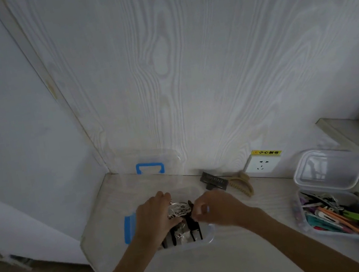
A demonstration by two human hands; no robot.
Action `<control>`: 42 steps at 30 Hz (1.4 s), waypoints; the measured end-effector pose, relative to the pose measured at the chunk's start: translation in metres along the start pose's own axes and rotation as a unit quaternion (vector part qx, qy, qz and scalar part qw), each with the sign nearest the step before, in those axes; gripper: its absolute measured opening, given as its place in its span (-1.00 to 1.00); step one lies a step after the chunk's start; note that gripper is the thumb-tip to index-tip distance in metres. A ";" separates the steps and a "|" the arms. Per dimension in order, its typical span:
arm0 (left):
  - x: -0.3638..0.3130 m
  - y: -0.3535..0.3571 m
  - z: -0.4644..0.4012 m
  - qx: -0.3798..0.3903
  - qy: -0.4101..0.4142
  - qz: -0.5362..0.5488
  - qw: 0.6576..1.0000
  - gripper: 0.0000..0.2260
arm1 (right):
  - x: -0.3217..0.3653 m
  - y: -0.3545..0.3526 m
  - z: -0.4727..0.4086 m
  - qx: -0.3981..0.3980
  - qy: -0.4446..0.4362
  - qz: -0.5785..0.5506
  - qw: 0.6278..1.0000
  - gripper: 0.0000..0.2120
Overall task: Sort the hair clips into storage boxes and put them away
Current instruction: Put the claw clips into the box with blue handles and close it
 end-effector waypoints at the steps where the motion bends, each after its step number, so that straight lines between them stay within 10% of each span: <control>1: -0.003 0.009 -0.001 0.011 0.002 0.004 1.000 -0.53 | -0.011 -0.011 0.007 -0.016 0.006 0.005 1.000 -0.83; 8: -0.001 0.027 0.000 -0.070 0.032 0.001 0.997 -0.22 | -0.111 -0.054 0.021 -0.182 0.130 0.043 0.974 -0.72; 14: -0.027 -0.018 -0.011 -0.160 0.099 0.072 0.979 -0.76 | -0.142 -0.034 0.002 -0.196 0.081 0.122 0.970 -0.48; 20: -0.096 -0.028 -0.071 -0.068 0.178 0.104 0.976 -0.70 | -0.151 -0.009 0.008 -0.205 0.091 0.109 0.968 -0.50; 25: -0.135 0.013 -0.105 0.099 0.170 -0.117 0.973 -0.49 | -0.159 -0.014 0.024 -0.154 0.119 0.089 0.977 -0.55; 31: -0.148 0.023 -0.111 0.058 0.172 -0.207 0.961 -0.70 | -0.182 0.001 0.051 -0.099 0.243 -0.050 0.964 -0.49; 38: -0.133 -0.005 -0.090 -0.069 0.120 0.084 0.987 -0.73 | -0.184 0.014 0.055 -0.043 0.265 -0.064 0.961 -0.51; 42: -0.098 -0.034 -0.055 -0.063 0.028 0.277 0.958 -0.69 | -0.160 0.004 0.054 -0.118 0.215 -0.133 0.960 -0.94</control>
Point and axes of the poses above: each hand's wrist, its own z-axis away from the middle knuckle, its own y-axis out of the palm, x = y × z, the point moved 4 cm from there along -z, towards the middle knuckle, and after that the axes turned 10 degrees about -z, right-handed, at the moved point
